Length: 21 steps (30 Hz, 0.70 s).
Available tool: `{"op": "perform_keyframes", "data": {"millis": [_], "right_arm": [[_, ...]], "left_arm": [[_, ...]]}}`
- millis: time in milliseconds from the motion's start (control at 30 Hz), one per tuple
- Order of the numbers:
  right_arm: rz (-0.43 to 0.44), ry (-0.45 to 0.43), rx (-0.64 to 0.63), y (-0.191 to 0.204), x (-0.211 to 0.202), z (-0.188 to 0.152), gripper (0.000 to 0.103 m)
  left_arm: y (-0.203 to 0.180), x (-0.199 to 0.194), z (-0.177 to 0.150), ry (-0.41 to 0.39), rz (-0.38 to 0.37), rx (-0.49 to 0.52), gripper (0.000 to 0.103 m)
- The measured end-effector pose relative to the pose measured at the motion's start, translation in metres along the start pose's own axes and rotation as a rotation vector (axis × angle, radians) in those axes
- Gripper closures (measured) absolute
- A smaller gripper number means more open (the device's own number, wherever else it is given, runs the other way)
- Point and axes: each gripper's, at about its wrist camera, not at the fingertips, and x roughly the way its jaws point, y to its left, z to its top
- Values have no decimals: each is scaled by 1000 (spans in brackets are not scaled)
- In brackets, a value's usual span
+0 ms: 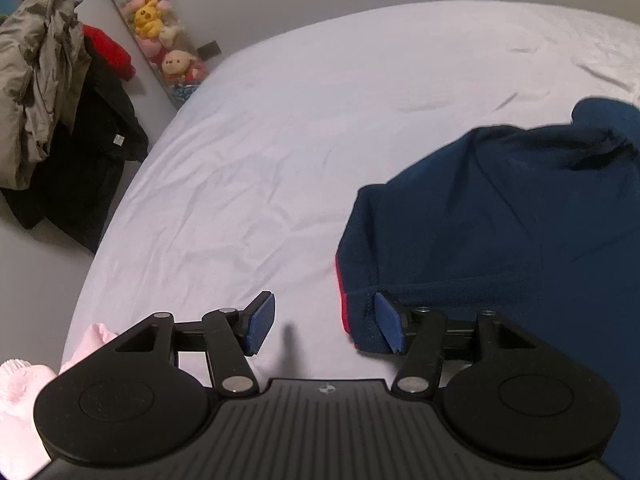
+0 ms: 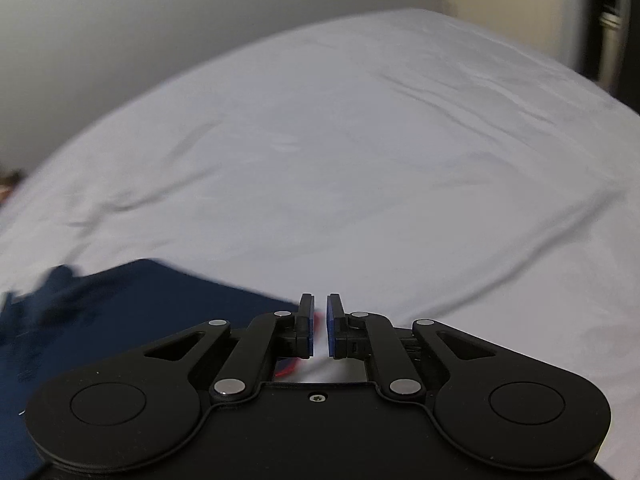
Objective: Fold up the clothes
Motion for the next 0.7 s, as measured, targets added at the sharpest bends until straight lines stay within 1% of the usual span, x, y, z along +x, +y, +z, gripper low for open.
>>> {"op": "perform_keyframes", "data": {"millis": [100,200,233,333,367,400,433,500,633,700], "right_arm": [[107,14,-71,21,-7,-10,95],[158,61,-135,41,-2,-23,95],[150,85,-149,46,3,-28,95],[89,163,-181,56,20,-41,95],[39,205,-190,55,29,-47,95],[-7,252,-197,52,40,-53,98],[-17,261,-196,49,43,-56,100],[-9,251,-187,44,45,-58,102],[-38,278,-197,42,47,-55,102],[-52,273,-183,40,45,-52,102]], "left_arm": [[5,-5,-1,1,-8,-6,45],[12,-9,-3,2,-31,-13,45],[15,-10,-3,1,-41,-18,44],[29,-13,-5,-10,-81,-55,43],[33,-14,-5,-13,-86,-70,43],[37,-15,-6,-12,-90,-83,42],[41,-15,-7,-9,-97,-95,42],[48,-14,-9,2,-86,-99,42],[60,-10,-10,13,-53,-114,42],[63,-7,-8,5,-47,-149,42]]}}
